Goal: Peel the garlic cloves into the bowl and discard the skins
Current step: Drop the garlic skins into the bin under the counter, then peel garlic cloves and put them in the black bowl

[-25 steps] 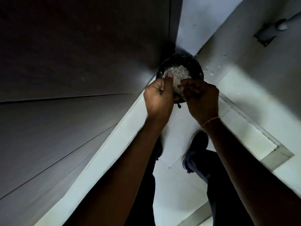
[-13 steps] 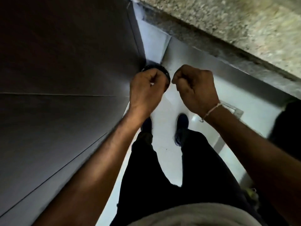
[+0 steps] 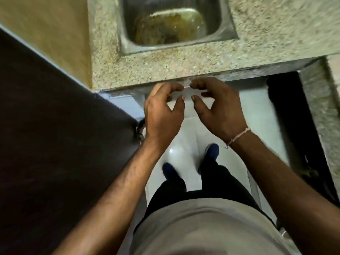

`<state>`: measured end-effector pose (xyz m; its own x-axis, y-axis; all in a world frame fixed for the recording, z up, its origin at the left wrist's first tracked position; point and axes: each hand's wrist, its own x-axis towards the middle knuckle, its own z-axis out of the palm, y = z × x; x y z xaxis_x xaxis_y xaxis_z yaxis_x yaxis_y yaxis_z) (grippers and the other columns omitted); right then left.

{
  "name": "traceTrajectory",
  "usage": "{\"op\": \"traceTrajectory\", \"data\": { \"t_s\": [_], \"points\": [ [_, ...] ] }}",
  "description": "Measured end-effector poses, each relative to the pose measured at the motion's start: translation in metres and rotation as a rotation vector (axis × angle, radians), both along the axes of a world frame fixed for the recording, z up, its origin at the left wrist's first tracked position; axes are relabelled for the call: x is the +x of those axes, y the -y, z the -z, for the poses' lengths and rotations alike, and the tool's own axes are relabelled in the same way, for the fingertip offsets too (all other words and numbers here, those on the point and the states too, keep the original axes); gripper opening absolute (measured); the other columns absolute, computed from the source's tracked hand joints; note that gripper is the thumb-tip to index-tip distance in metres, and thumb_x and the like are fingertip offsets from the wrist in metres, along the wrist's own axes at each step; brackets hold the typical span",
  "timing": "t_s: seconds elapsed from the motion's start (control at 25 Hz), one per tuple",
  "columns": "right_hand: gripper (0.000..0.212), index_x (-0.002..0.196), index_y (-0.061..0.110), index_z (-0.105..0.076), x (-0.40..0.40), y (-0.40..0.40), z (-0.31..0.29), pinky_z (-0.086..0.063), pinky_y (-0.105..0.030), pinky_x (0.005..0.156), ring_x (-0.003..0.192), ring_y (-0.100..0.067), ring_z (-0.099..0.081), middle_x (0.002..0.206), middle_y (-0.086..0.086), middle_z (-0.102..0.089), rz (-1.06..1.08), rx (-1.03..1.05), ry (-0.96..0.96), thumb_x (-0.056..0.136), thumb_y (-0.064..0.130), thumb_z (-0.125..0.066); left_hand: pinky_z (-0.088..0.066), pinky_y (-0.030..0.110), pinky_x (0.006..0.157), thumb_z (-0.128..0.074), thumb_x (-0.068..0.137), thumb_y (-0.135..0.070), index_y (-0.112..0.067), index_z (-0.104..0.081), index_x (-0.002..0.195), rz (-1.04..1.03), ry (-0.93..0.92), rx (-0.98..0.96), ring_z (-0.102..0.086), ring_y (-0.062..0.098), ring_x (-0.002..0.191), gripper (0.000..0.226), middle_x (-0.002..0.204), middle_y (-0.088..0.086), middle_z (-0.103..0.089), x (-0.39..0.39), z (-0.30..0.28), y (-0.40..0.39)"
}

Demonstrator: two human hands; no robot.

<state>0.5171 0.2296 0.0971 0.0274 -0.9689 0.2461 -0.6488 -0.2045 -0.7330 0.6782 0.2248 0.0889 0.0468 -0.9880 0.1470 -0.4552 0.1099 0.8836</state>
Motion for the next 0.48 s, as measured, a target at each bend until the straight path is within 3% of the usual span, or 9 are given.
{"op": "traceTrajectory", "data": {
  "t_s": [0.16, 0.36, 0.48],
  "points": [
    [0.029, 0.121, 0.013, -0.070, -0.072, -0.019, -0.021, -0.057, -0.045, 0.092, 0.114, -0.020, -0.066, 0.124, -0.001, -0.070, 0.208, -0.077, -0.010, 0.092, 0.015, -0.068, -0.057, 0.033, 0.095, -0.076, 0.087, -0.009, -0.016, -0.071, 0.116, 0.223, 0.033, -0.034, -0.063, 0.007, 0.109, 0.030, 0.115, -0.007, -0.066, -0.070, -0.026, 0.023],
    [0.030, 0.119, 0.011, -0.071, -0.175, -0.042, -0.044, -0.055, -0.048, 0.096, 0.121, -0.022, -0.064, 0.129, -0.004, -0.069, 0.468, -0.166, -0.068, 0.089, 0.012, -0.071, -0.056, 0.041, 0.097, -0.075, 0.085, -0.004, -0.016, -0.071, 0.121, 0.563, 0.082, -0.175, -0.063, 0.013, 0.114, 0.038, 0.120, -0.004, -0.067, -0.186, -0.056, 0.042],
    [0.032, 0.117, 0.012, -0.071, -0.231, -0.050, -0.056, -0.054, -0.044, 0.098, 0.119, -0.022, -0.065, 0.129, -0.004, -0.069, 0.581, -0.165, -0.120, 0.086, 0.011, -0.072, -0.055, 0.041, 0.099, -0.074, 0.084, -0.005, -0.014, -0.069, 0.125, 0.706, 0.115, -0.250, -0.062, 0.014, 0.117, 0.042, 0.123, -0.003, -0.066, -0.252, -0.069, 0.050]
  ]
}}
